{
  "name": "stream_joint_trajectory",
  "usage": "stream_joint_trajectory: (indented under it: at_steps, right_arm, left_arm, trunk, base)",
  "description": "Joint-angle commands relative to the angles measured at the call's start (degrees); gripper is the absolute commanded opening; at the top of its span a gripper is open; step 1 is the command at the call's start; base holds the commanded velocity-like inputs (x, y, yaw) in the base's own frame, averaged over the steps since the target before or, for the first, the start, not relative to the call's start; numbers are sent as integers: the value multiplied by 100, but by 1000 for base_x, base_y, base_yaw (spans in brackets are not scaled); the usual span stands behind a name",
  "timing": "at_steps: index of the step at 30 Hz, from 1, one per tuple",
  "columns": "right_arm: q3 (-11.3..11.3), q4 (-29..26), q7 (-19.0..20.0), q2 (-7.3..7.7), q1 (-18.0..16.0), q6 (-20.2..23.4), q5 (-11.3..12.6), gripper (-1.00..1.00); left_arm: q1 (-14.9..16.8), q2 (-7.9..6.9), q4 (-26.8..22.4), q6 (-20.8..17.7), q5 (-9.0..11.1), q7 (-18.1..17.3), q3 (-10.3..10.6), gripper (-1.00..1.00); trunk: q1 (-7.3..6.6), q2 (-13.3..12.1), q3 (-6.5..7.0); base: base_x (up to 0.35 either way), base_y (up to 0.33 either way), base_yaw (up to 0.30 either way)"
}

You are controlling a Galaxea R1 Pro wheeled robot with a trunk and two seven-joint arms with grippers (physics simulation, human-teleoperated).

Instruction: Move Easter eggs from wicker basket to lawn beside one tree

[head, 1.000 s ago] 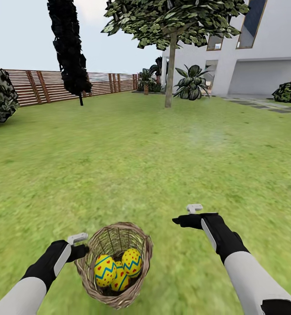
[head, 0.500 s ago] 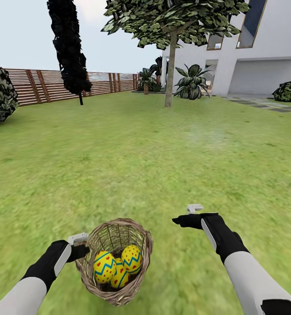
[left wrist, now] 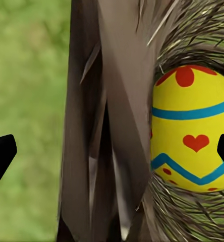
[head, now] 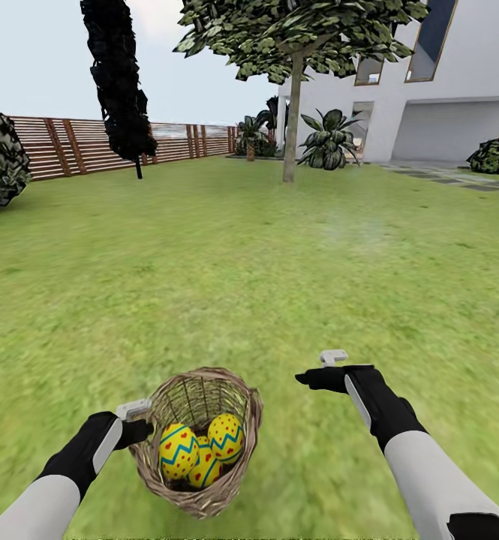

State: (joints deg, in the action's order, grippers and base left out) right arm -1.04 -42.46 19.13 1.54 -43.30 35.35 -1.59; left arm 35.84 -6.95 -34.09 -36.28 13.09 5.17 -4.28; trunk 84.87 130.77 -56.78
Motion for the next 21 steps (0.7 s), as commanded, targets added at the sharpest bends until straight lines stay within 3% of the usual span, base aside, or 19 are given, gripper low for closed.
stream_joint_trajectory:
  at_steps: [1, 6, 20, 21]
  right_arm:
    - [-10, -8, 21, 4, -3, 24, -17, 100]
    - [-12, -8, 21, 4, -3, 24, -17, 100]
    - [-19, 8, 21, 4, -3, 21, -17, 100]
    - [-19, 9, 21, 4, -3, 19, -17, 100]
  left_arm:
    - [1, 1, -10, -28, 62, 46, -2, 100]
    - [1, 1, -10, -28, 62, 46, -2, 100]
    - [1, -8, -10, -38, 62, 28, -30, 100]
    - [1, -8, -10, -37, 62, 28, -24, -100]
  trunk:
    - [22, 44, -24]
    - [131, 244, -113]
    - [131, 244, -113]
    - [131, 244, -113]
  base:
    - [0, 0, 0]
    - [0, 0, 0]
    - [0, 0, 0]
    - [0, 0, 0]
